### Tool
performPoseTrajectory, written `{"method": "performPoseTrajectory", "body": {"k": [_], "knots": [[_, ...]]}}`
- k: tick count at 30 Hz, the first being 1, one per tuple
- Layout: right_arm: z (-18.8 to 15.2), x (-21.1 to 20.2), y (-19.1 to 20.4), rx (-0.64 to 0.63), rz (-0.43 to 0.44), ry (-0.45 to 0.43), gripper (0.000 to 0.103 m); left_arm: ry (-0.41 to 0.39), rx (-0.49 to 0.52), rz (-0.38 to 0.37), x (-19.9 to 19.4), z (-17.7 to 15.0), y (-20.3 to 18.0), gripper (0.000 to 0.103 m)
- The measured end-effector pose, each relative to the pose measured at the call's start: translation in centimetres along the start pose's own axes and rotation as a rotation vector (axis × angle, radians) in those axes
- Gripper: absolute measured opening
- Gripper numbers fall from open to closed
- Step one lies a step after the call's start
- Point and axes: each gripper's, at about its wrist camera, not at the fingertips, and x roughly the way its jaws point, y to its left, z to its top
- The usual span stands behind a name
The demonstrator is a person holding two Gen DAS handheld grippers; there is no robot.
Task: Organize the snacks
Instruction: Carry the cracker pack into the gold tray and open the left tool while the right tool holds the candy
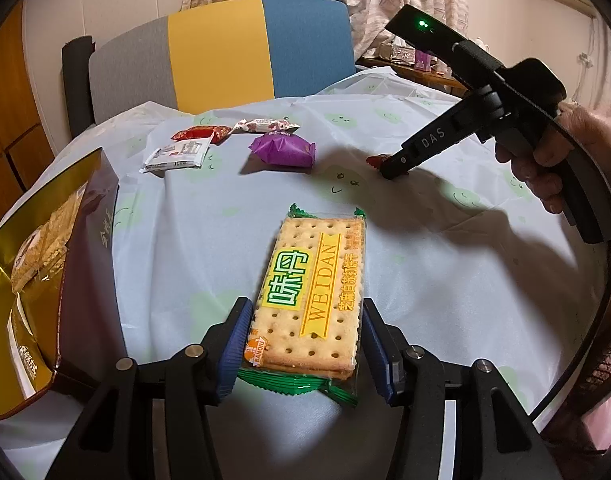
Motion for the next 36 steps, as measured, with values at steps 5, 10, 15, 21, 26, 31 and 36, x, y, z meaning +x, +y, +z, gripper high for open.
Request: {"method": "performPoseTrajectory", "body": {"k": [5,10,15,21,26,31,36], "knots": [[0.0,0.2,0.6,-0.03,-0.018,-0.006,0.02,0.034,-0.033,-0.045,-0.2,0.6,0.5,0.049],[-0.3,0.2,0.8,-0.044,-0.027,-0.013,0.02,0.024,-0.107,-0.105,-1.9,1.5,1.4,0.048],[-0.5,0.2,1.0,-0.052,-0.033,-0.015,0.02,-0.056,-0.241,-0.136,-5.9,3.5,4.8,0.048],[-0.5,0.2,1.0,-0.055,-0.038,-0.016,0.02,-0.106,-0.517,-0.077,-9.2,4.3,12.9,0.048],[-0.5,0.2,1.1,-0.057,-0.045,-0.017,0.02,-0.034,-0.697,-0.018,-8.1,2.8,17.6,0.048],[-0.6,0.2,1.1,-0.057,-0.046,-0.018,0.02,-0.001,-0.811,-0.032,-6.6,1.9,19.5,0.048],[-0.6,0.2,1.1,-0.058,-0.046,-0.017,0.02,0.034,-0.888,-0.066,-5.4,0.9,20.3,0.051]]}}
